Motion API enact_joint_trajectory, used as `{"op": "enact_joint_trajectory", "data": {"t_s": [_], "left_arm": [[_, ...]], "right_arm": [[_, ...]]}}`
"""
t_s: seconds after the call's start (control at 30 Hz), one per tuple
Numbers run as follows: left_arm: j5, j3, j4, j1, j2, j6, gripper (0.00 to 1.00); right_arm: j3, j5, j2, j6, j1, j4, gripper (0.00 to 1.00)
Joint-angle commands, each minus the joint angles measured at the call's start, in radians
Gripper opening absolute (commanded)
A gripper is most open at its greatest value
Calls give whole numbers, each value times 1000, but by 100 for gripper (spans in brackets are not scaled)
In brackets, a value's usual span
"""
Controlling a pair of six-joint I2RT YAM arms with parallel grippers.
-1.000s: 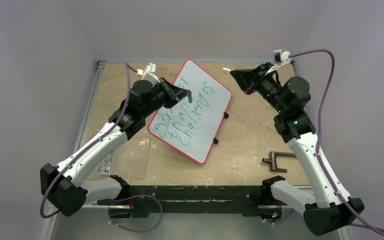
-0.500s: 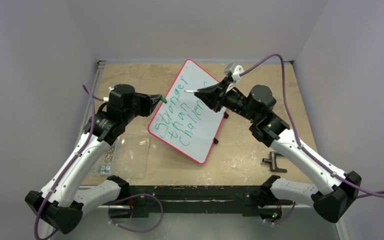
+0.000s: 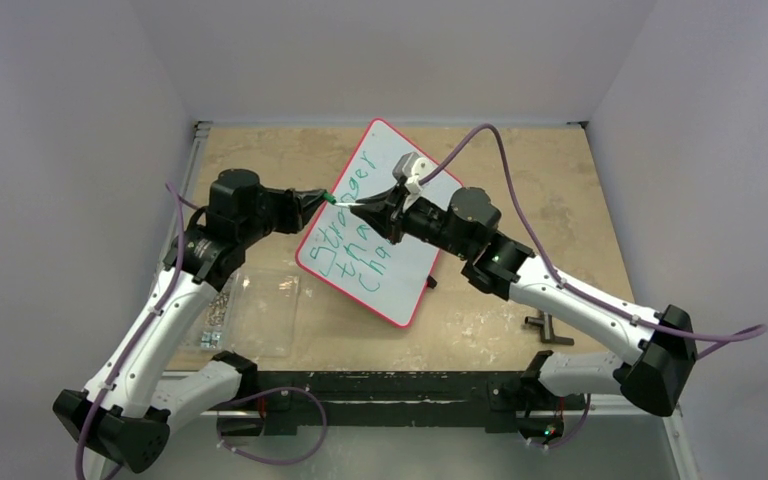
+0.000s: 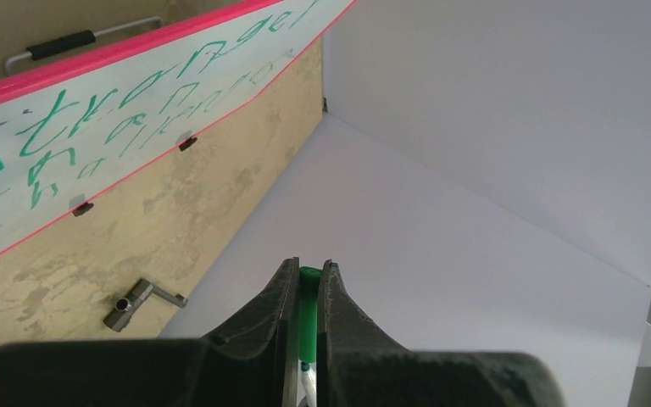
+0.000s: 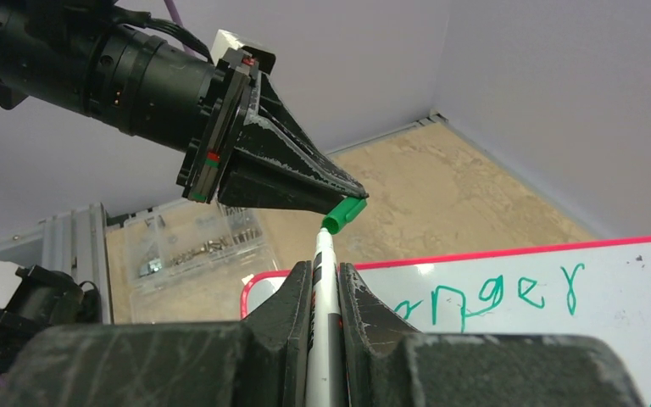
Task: Write a sentence on the whiteboard
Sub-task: Close the whiteboard marker at the center of the board.
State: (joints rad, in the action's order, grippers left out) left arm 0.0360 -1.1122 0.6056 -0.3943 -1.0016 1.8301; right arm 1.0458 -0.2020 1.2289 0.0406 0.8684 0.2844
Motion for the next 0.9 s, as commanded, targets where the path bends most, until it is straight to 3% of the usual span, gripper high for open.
{"op": "enact_joint_trajectory", "data": {"t_s": [0.0, 0.87], "left_arm": [[59, 25, -50, 20, 19, 39, 0], [82, 71, -84, 44, 27, 83, 0]], "right_arm": [[5, 65, 10, -35, 30, 87, 0], [9, 148, 39, -35, 45, 79, 0]]}}
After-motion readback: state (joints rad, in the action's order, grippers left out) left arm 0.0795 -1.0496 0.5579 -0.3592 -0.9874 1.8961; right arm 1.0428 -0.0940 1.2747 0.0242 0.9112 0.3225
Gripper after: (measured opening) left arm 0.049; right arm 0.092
